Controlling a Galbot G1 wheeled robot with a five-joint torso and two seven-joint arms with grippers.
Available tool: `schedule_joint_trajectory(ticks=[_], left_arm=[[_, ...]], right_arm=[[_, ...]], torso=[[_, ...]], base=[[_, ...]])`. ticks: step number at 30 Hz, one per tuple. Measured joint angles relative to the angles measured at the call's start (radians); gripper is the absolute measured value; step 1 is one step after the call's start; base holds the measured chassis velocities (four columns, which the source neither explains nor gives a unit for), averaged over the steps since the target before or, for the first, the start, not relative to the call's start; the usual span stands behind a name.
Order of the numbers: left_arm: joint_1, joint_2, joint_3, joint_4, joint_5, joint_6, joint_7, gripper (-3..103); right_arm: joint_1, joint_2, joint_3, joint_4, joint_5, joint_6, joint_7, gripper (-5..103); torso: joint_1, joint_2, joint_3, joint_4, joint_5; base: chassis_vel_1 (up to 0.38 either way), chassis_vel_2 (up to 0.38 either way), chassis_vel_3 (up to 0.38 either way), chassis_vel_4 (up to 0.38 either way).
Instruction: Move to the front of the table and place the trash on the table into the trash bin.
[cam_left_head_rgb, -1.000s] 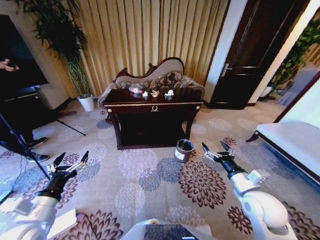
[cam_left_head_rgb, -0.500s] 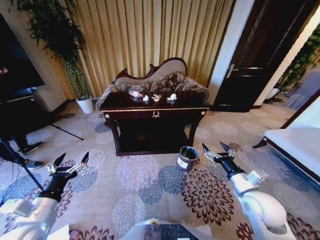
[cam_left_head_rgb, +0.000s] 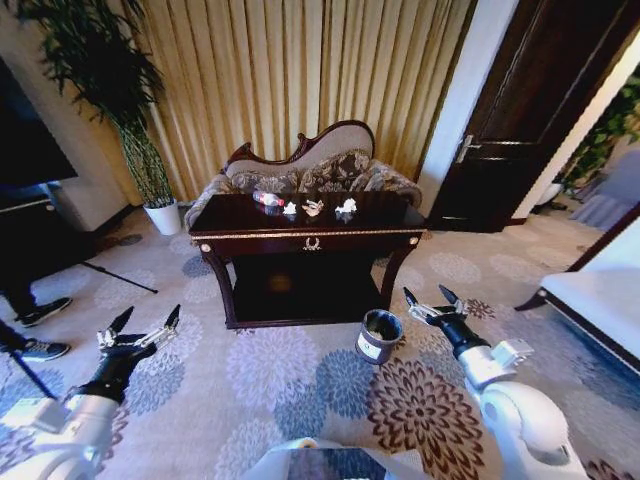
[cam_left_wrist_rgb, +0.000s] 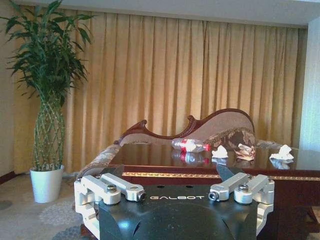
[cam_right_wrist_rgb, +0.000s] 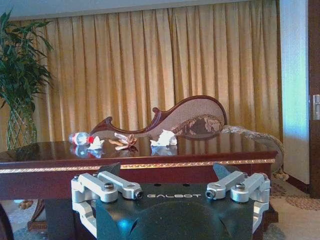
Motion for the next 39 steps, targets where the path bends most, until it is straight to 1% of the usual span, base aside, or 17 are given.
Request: schedule_joint_trajectory(ticks=[5,9,13,17,18,22,32,35,37,39], left_arm=[[-0.002,0.0,0.0,0.004,0.0,-0.001,0.004,100],[-0.002,0.0,0.0,0.005,0.0,-0.002,0.009,100],[-0.002,-0.002,0.0,0.006,0.0,-0.004,0.011,100],[0.0,-0.003,0.0,0.006,0.0,-0.005,0.013,100],[0.001,-0.005,0.0,0.006,0.0,-0.007,0.014,100],[0.003,-0.008,-0.001,0.006,0.0,-0.01,0.017,100],[0.009,-0.013,-0.009,0.003,-0.004,-0.021,0.019,100],[0.014,-0.015,-0.014,-0.001,-0.006,-0.024,0.019,100],[0.019,-0.019,-0.02,-0.006,-0.009,-0.026,0.019,100],[0.022,-0.02,-0.022,-0.007,-0.01,-0.027,0.019,100]], right_arm=[[0.001,0.002,-0.003,-0.004,-0.014,0.0,0.0,100],[0.003,0.003,-0.006,-0.005,-0.016,0.0,-0.001,100],[0.004,0.004,-0.007,-0.006,-0.019,0.0,-0.001,100],[0.003,0.004,-0.007,-0.006,-0.019,0.001,-0.001,100],[0.003,0.004,-0.007,-0.007,-0.02,0.001,-0.001,100],[0.002,0.004,-0.007,-0.007,-0.024,0.002,-0.001,100],[0.004,0.005,-0.017,-0.007,-0.026,-0.002,0.001,100],[0.015,0.0,-0.031,-0.014,-0.015,-0.023,0.011,100],[0.035,-0.007,-0.046,-0.02,-0.006,-0.046,0.041,100],[0.044,-0.011,-0.052,-0.023,-0.004,-0.055,0.053,100]], torso=[[0.0,0.0,0.0,-0.0002,0.0],[0.0,0.0,0.0,0.0002,0.0006],[0.0,0.0,0.0,-0.0005,-0.0004],[0.0,0.0,0.0,-0.0002,-0.0002],[0.0,0.0,0.0,0.0002,0.0003],[0.0,0.0,0.0,-0.0002,0.0],[0.0,0.0,0.0,-0.0001,-0.0001],[0.001,-0.001,0.0,0.0,0.0001],[0.001,0.0,0.0,-0.0003,0.0001],[0.0,0.0,0.0,-0.0002,0.0001]], base=[[-0.205,0.186,0.203,-0.193],[-0.227,0.206,0.223,-0.214],[-0.222,0.204,0.208,-0.217],[-0.185,0.268,0.239,-0.269],[-0.234,0.295,0.251,-0.273],[-0.258,0.227,0.245,-0.233],[-0.229,0.203,0.222,-0.226],[-0.088,0.104,0.083,-0.12],[-0.014,0.029,0.03,-0.013],[0.0,0.0,0.0,0.0]])
